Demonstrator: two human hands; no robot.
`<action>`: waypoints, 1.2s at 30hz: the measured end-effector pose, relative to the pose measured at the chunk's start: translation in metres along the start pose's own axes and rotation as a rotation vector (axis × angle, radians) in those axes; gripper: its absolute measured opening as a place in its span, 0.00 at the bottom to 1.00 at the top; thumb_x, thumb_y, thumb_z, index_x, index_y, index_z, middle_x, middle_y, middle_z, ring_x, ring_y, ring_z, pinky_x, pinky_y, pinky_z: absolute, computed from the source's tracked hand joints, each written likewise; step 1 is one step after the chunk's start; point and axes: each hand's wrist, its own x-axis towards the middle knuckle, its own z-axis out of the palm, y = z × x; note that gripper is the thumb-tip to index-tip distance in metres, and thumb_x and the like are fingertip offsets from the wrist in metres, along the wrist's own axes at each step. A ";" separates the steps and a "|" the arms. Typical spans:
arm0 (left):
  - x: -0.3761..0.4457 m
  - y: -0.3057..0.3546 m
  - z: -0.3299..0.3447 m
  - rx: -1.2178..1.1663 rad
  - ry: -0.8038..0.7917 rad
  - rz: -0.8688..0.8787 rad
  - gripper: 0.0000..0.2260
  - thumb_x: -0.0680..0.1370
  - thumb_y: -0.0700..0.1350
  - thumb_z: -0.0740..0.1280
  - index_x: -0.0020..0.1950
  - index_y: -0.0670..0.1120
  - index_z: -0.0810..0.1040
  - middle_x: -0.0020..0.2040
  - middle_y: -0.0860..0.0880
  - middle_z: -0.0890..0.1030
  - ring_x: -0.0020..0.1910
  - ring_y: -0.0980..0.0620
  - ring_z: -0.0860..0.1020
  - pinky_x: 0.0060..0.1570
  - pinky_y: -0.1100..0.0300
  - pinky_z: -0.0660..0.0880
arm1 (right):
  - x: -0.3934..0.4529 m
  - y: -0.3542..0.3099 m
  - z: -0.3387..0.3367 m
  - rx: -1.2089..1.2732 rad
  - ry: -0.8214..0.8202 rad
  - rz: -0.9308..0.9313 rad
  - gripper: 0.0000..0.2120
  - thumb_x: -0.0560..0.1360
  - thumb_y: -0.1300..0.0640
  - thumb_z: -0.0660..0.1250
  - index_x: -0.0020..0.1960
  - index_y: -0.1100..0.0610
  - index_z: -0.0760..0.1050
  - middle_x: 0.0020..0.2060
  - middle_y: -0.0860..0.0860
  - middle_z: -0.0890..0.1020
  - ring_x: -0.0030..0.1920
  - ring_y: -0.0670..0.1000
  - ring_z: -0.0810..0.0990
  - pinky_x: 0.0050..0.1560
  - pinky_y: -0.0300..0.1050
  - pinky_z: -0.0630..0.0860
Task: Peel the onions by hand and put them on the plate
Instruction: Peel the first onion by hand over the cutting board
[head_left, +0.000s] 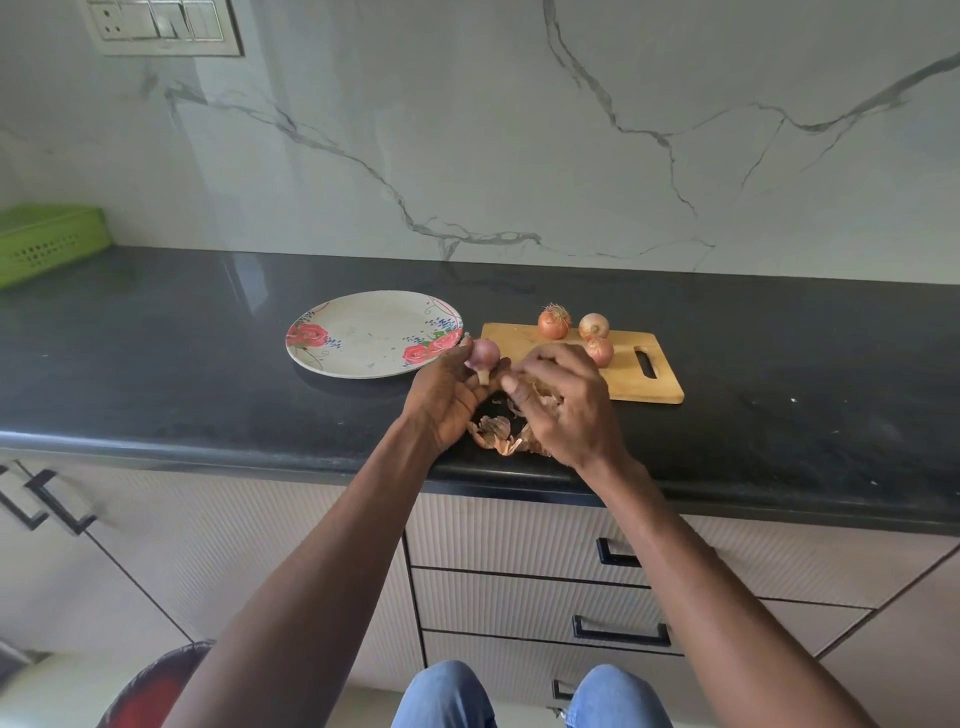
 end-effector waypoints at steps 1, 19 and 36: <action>0.002 0.001 -0.001 0.000 0.018 0.023 0.09 0.85 0.42 0.60 0.61 0.37 0.72 0.52 0.39 0.78 0.45 0.46 0.84 0.45 0.54 0.84 | -0.002 -0.001 0.001 -0.010 -0.065 -0.035 0.16 0.76 0.45 0.69 0.49 0.58 0.85 0.47 0.52 0.82 0.51 0.51 0.77 0.55 0.45 0.72; -0.009 0.003 0.005 0.105 -0.023 0.047 0.06 0.83 0.39 0.63 0.56 0.42 0.78 0.46 0.45 0.84 0.44 0.52 0.81 0.45 0.62 0.79 | 0.010 0.010 0.006 -0.096 0.060 0.227 0.07 0.73 0.65 0.72 0.51 0.62 0.84 0.46 0.54 0.83 0.48 0.50 0.80 0.51 0.36 0.74; -0.003 0.003 0.001 0.074 -0.029 -0.047 0.06 0.82 0.40 0.65 0.52 0.41 0.81 0.49 0.40 0.84 0.45 0.47 0.83 0.51 0.57 0.81 | 0.022 0.014 0.027 0.123 0.109 0.196 0.11 0.73 0.59 0.75 0.53 0.64 0.84 0.48 0.55 0.86 0.49 0.42 0.81 0.52 0.32 0.77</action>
